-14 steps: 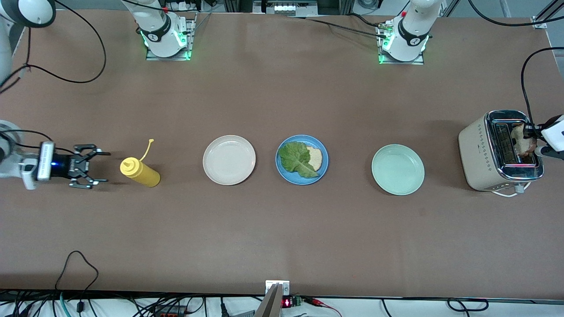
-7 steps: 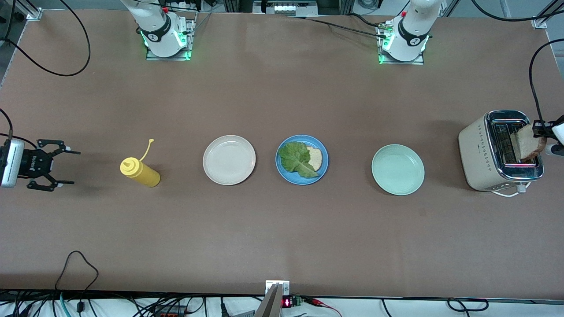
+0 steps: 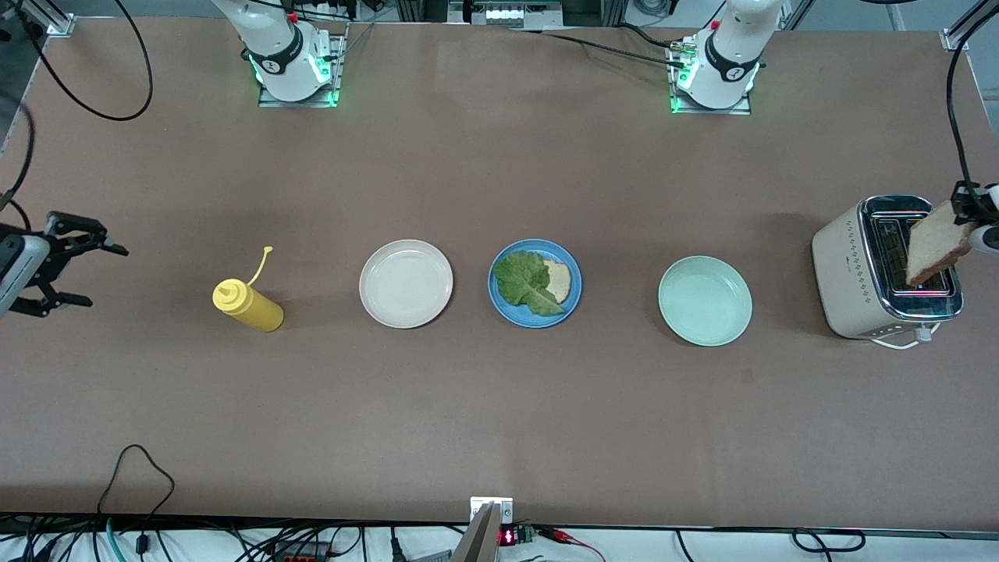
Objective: Make sandwich in blue plate with both arms
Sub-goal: 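Lift the bread from the toaster while the right gripper retracts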
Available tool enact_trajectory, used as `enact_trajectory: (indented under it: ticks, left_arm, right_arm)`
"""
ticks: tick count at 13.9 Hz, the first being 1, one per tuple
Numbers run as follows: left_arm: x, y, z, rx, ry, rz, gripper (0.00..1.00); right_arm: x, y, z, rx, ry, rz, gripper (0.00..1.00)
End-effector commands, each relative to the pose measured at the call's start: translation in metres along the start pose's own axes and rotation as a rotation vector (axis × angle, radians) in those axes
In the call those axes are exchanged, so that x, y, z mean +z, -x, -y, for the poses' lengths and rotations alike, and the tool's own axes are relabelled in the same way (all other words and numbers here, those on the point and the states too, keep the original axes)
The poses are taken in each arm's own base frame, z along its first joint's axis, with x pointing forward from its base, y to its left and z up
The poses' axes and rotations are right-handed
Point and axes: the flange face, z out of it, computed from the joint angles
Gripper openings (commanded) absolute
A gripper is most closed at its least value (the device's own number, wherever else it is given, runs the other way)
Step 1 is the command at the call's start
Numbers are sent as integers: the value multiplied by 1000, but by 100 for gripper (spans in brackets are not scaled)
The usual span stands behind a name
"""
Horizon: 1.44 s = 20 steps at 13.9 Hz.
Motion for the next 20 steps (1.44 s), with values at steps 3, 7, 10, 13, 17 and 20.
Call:
enact_trajectory:
  ticks: [3, 7, 10, 13, 17, 20]
  left_arm:
    - [0, -40, -52, 31, 171, -57, 0]
    - [0, -66, -93, 0, 305, -95, 0]
    - [-6, -92, -140, -77, 368, -113, 0]
    - [-2, -116, -168, -111, 496, -154, 0]
    - [16, -162, -208, -105, 660, -244, 0]
    - [49, -192, -241, -149, 855, -270, 0]
  right_arm:
    - [-33, -29, 95, 305, 129, 67, 100]
    - [-49, -46, 151, 548, 179, 124, 100]
    - [-73, -38, 182, 626, 201, 134, 100]
    - [-87, -28, 201, 683, 229, 112, 100]
    - [-97, -32, 194, 714, 221, 79, 100]
    - [-96, -32, 189, 723, 221, 78, 100]
